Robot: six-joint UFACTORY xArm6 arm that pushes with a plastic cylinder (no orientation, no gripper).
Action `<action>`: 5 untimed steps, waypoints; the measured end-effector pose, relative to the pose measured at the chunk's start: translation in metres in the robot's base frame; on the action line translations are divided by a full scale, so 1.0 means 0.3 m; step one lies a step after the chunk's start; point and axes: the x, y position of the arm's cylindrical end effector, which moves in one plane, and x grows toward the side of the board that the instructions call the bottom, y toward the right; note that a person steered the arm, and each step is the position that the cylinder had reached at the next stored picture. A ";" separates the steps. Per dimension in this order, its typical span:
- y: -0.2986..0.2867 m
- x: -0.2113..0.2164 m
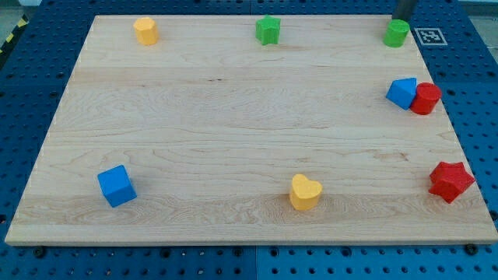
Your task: Move the green circle close to the blue triangle
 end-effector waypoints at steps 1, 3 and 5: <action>-0.001 0.125; 0.048 0.375; -0.055 0.186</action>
